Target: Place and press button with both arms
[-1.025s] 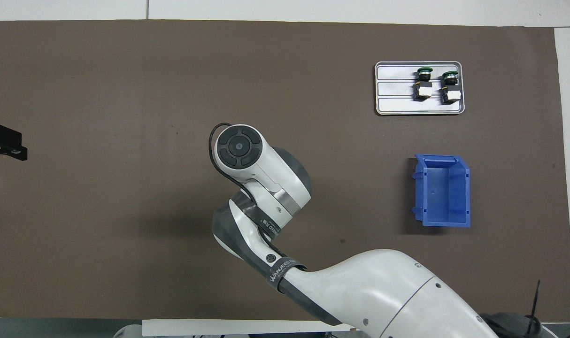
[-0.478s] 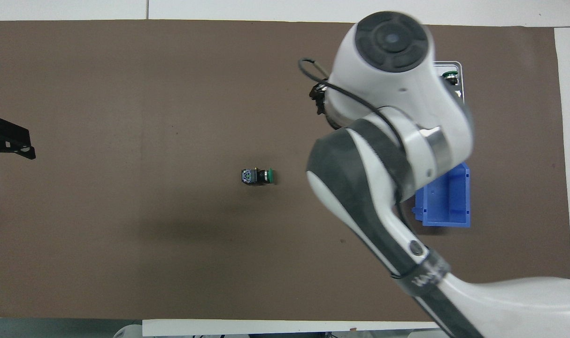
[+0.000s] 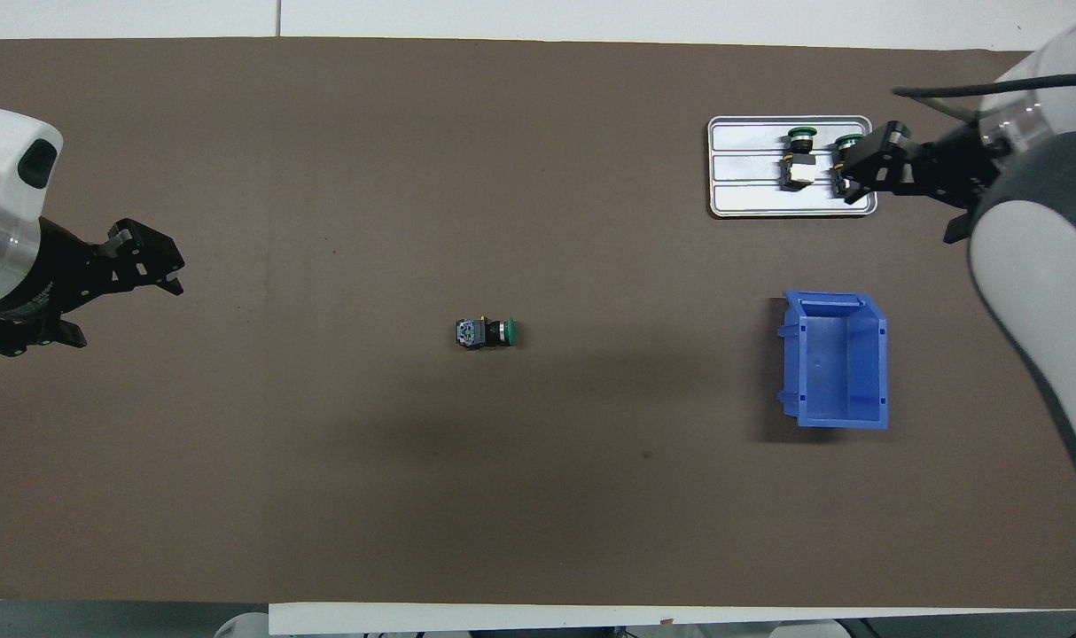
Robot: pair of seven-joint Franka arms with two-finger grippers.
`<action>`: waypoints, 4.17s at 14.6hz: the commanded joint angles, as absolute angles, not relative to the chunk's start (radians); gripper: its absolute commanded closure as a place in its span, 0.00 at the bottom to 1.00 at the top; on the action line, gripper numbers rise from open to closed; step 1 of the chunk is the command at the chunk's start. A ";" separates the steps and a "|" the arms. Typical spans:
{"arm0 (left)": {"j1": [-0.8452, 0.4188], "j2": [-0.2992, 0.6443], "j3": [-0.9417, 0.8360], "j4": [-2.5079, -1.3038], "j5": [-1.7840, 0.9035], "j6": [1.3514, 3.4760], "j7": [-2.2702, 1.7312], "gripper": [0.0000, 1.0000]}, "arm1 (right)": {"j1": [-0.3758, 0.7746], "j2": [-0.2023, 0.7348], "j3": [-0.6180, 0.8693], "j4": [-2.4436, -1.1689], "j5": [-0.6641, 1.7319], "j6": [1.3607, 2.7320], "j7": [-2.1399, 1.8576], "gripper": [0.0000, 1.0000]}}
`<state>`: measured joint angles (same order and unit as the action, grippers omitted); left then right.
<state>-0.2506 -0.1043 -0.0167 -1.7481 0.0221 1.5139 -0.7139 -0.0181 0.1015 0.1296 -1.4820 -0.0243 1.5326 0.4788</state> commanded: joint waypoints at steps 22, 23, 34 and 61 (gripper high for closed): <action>-0.707 0.308 -0.005 -1.856 -0.107 2.132 -1.896 0.01 | -0.140 -0.049 0.141 -1.624 -0.018 1.431 -0.098 0.00; -0.707 0.325 -0.005 -1.856 -0.107 2.161 -1.925 0.01 | -0.138 -0.051 0.141 -1.624 -0.018 1.428 -0.098 0.00; -0.735 0.368 -0.005 -1.910 -0.107 2.279 -1.985 0.12 | -0.140 -0.051 0.141 -1.623 -0.018 1.425 -0.098 0.00; -0.666 0.218 -0.005 -1.930 -0.109 2.217 -1.948 0.92 | -0.135 -0.051 0.141 -1.623 -0.018 1.424 -0.098 0.00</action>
<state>-0.6835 0.2624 -0.0046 -1.9004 -0.0996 2.2389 -1.9728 -0.1246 -0.0269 0.1354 -1.5950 -0.0243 1.4139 -0.0804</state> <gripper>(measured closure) 0.670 0.000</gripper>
